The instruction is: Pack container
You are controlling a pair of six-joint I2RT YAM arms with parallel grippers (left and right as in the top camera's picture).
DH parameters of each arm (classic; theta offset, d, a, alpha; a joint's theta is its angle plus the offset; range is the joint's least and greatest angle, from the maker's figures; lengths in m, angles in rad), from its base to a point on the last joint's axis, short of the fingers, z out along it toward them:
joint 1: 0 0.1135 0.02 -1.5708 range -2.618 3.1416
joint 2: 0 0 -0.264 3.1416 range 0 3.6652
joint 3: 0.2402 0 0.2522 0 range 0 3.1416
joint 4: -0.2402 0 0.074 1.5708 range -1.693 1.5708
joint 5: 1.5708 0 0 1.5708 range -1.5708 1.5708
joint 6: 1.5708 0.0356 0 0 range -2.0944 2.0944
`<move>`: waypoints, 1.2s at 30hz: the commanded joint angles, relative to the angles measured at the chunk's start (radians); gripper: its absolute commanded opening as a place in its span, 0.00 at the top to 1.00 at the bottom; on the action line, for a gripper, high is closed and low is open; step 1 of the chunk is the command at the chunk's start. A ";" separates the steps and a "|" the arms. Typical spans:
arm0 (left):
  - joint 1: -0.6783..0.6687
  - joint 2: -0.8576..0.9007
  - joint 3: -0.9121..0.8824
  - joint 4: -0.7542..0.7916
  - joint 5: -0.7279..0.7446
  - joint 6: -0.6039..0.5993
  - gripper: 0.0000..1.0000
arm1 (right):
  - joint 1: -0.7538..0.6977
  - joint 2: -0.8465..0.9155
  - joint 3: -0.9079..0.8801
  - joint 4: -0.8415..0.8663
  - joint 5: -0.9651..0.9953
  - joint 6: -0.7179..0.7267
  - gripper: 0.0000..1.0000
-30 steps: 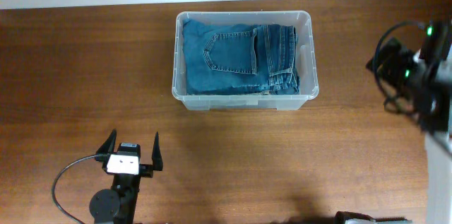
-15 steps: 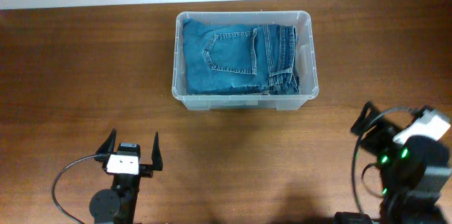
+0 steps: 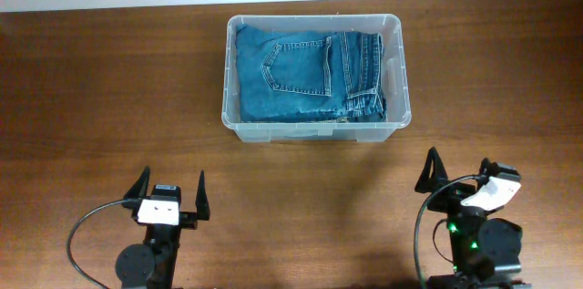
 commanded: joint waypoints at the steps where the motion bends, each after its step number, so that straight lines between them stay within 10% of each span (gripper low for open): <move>1: 0.008 -0.007 -0.003 -0.005 -0.007 0.013 0.01 | 0.010 -0.053 -0.064 0.061 -0.032 -0.015 0.02; 36: 0.008 -0.007 -0.003 -0.005 -0.007 0.013 0.01 | 0.010 -0.130 -0.250 0.179 -0.142 -0.195 0.02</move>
